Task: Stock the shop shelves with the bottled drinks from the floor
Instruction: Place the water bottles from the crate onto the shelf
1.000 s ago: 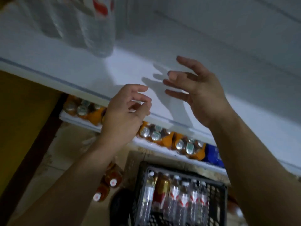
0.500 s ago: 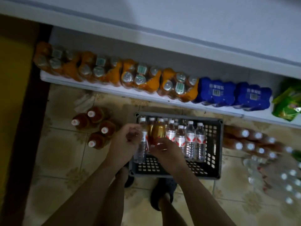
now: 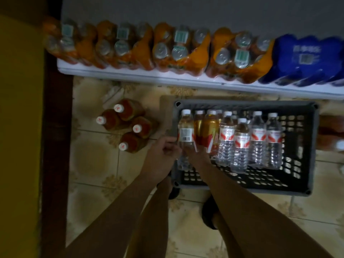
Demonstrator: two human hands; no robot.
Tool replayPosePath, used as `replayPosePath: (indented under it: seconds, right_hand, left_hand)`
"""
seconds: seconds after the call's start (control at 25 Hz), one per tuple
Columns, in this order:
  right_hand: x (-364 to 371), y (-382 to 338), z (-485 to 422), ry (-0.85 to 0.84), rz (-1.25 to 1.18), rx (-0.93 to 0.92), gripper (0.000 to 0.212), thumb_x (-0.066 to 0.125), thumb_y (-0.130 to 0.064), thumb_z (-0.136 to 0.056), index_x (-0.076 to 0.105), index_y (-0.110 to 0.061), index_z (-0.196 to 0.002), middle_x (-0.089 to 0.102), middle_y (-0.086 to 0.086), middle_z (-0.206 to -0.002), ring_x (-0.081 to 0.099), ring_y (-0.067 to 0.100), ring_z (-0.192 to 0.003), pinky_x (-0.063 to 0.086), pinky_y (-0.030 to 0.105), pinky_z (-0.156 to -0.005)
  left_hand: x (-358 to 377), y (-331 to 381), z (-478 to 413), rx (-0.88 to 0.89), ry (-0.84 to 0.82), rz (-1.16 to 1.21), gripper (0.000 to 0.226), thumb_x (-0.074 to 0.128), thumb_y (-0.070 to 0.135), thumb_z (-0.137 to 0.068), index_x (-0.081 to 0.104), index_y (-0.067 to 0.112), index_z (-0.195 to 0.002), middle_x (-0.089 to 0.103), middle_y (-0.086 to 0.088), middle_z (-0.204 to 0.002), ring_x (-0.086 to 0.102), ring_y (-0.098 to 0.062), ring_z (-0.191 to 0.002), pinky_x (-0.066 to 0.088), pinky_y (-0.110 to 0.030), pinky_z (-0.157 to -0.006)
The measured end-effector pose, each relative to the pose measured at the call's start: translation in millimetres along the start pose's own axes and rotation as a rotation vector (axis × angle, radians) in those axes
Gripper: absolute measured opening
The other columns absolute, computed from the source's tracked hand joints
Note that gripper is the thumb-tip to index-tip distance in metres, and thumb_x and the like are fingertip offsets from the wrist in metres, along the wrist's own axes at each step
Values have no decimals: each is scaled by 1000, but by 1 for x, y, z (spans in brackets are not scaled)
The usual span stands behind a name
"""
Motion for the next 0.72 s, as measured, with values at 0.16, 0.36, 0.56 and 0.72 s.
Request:
replayPosePath:
  seconds: [0.16, 0.36, 0.56, 0.72]
  right_hand:
    - [15, 24, -13, -70, -123, 40, 65, 62, -50, -91, 34, -26, -145, 59, 2, -129, 60, 10, -94, 48, 28, -69]
    - [-6, 25, -17, 67, 268, 46, 60, 63, -53, -88, 56, -13, -131, 63, 7, -125, 61, 28, -112, 45, 27, -83]
    - [-13, 8, 36, -77, -18, 31, 65, 70, -66, -73, 63, -15, -112, 72, 5, -101, 71, 17, -86, 60, 33, -72]
    - [-31, -29, 122, -308, -131, -141, 34, 69, -37, -86, 68, -18, -114, 74, 2, -104, 72, 14, -91, 53, 23, -67]
  left_hand:
    - [4, -25, -16, -36, -57, -41, 20, 67, 22, -90, 60, 27, -109, 67, 3, -99, 65, -9, -94, 55, -42, -91]
    - [1, -24, -27, -48, -130, -182, 29, 68, 31, -88, 59, 24, -115, 64, 6, -101, 63, -10, -94, 54, -41, -89]
    - [4, -4, -15, -151, -73, -170, 47, 70, 40, -85, 53, 22, -126, 60, 9, -111, 59, -9, -101, 51, -31, -89]
    - [15, 47, 19, -115, -97, 15, 20, 74, 30, -85, 55, 34, -91, 60, 20, -91, 57, 7, -80, 44, -14, -72]
Point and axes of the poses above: each hand's wrist, its own z-axis away from the middle knuckle, its own x-axis out of the palm, y = z × x, the point moved 8 cm from there along -z, towards the middle knuckle
